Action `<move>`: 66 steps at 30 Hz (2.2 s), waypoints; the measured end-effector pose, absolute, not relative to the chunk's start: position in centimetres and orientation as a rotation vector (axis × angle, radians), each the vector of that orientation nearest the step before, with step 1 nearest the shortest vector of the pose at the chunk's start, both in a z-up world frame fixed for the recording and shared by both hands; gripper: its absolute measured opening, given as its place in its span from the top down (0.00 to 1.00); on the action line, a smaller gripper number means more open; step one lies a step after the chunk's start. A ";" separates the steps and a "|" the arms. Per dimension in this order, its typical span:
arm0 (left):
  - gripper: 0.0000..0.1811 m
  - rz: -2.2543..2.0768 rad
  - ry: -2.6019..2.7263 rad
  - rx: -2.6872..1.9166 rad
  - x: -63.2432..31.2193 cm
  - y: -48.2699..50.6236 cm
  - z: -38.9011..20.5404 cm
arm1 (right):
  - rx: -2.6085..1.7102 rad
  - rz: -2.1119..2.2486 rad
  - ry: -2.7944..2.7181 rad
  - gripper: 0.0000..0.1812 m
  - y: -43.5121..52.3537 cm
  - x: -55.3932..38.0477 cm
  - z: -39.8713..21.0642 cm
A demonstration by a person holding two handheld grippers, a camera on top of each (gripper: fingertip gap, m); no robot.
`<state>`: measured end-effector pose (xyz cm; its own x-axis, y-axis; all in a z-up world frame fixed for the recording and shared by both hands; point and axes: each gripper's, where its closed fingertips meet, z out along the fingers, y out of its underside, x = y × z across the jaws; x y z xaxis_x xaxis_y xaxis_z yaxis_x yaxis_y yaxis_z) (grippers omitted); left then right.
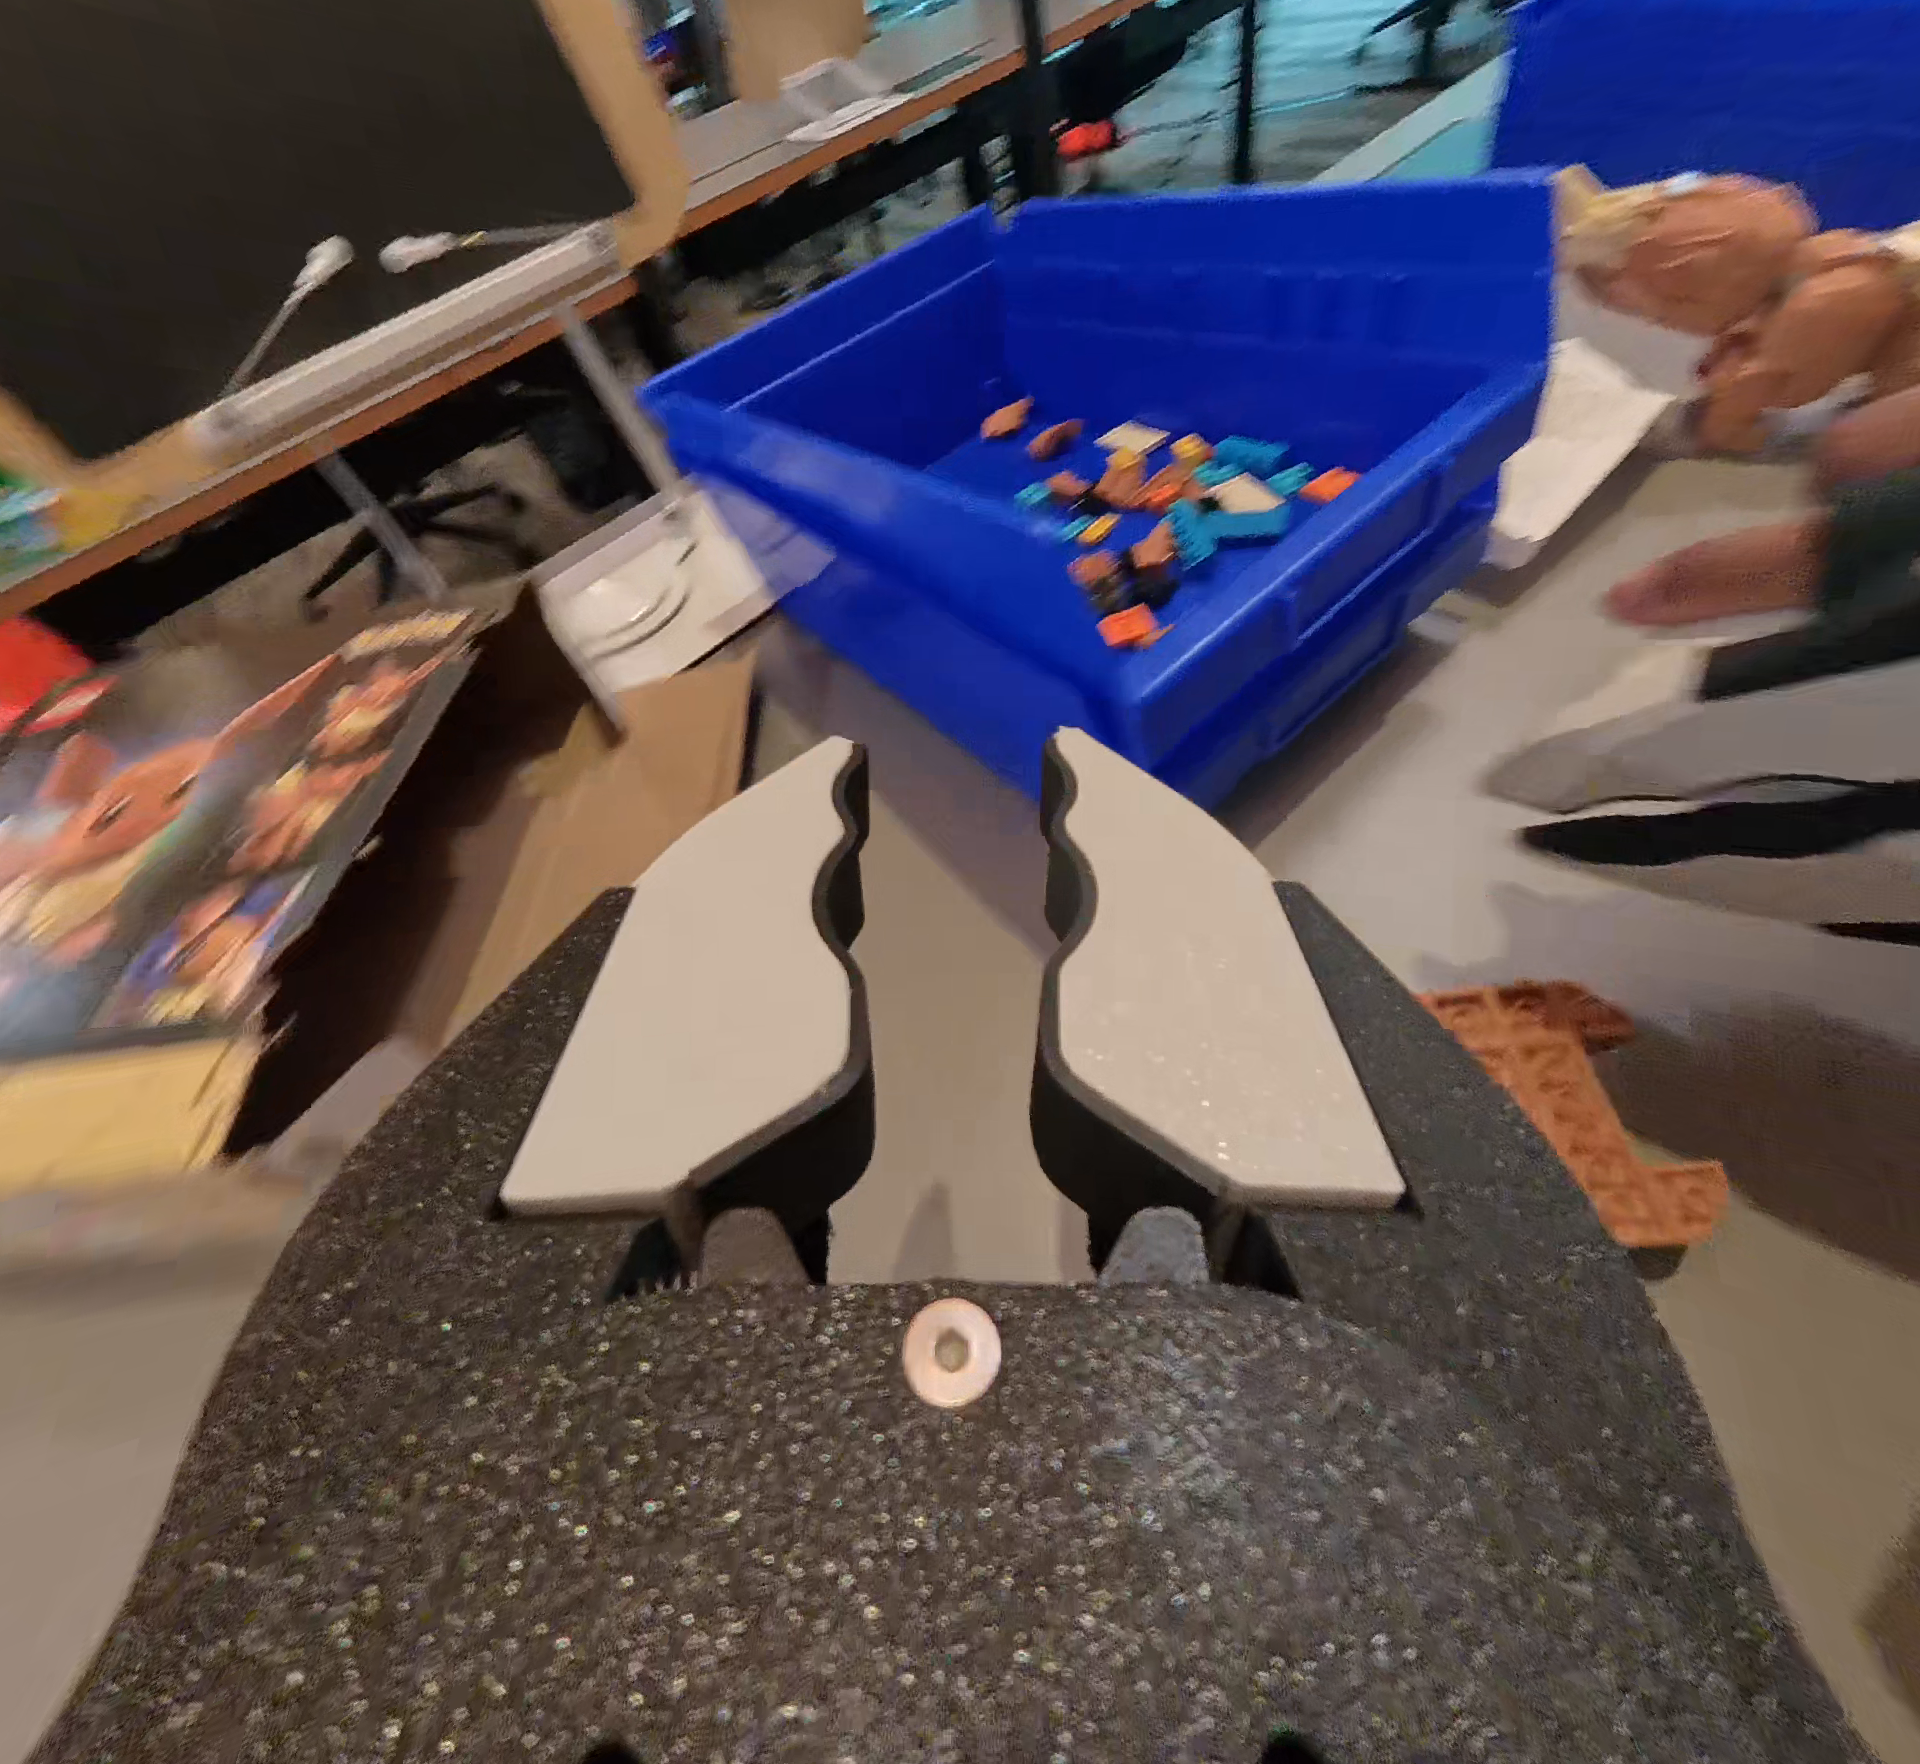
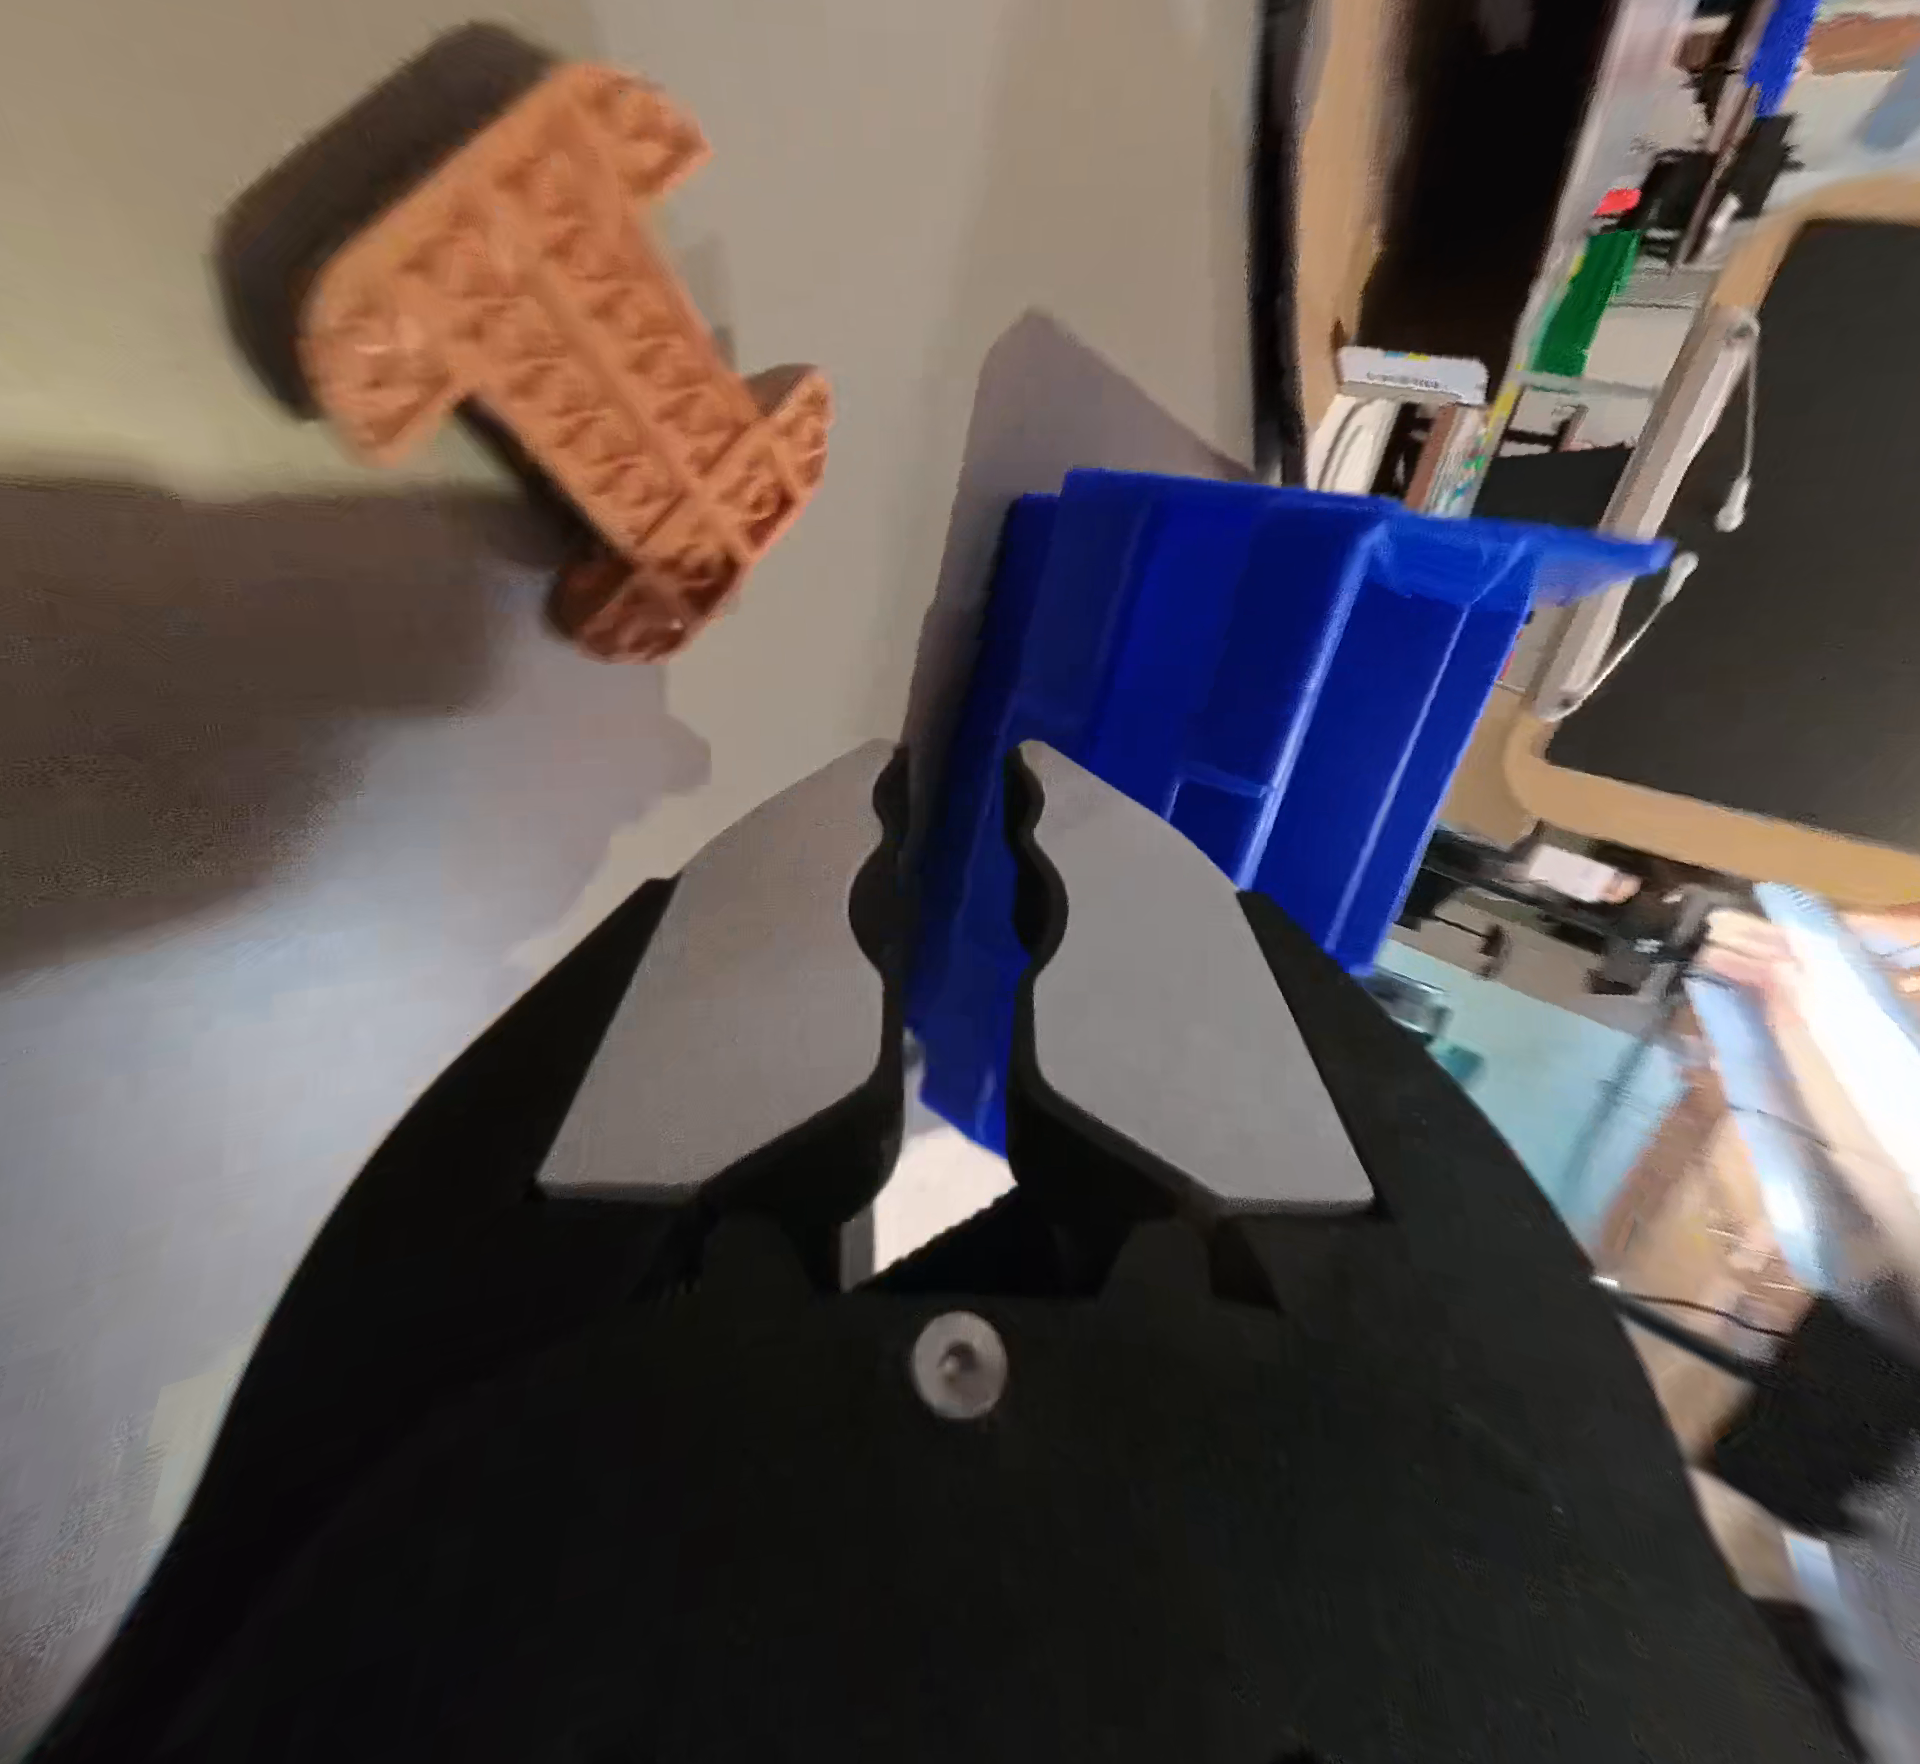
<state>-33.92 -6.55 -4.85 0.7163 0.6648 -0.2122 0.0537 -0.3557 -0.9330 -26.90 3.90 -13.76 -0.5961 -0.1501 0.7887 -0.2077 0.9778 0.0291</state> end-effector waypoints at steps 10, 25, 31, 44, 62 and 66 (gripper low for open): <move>0.82 0.116 -0.231 -1.765 -30.9 3.1 -10.5 | 0.008 1.027 -2.137 0.89 7.5 -31.8 -14.8; 0.81 0.151 -0.043 -1.958 -27.3 3.7 -14.3 | -0.040 0.821 -2.195 0.96 8.4 -32.6 -18.2; 0.81 0.189 0.071 -1.895 -25.5 4.0 -12.4 | 0.046 0.695 -2.115 0.98 8.3 -32.9 -18.3; 0.81 0.160 0.075 -2.060 -26.0 3.4 -16.0 | 0.008 0.703 -2.140 1.00 8.6 -32.9 -18.4; 0.59 0.023 0.348 -2.214 -22.2 0.6 -17.3 | 0.155 0.725 -2.099 0.99 6.9 -31.1 -18.3; 0.52 -0.010 0.340 -2.196 -22.2 0.8 -17.3 | 0.174 0.751 -2.108 0.98 6.4 -30.5 -18.3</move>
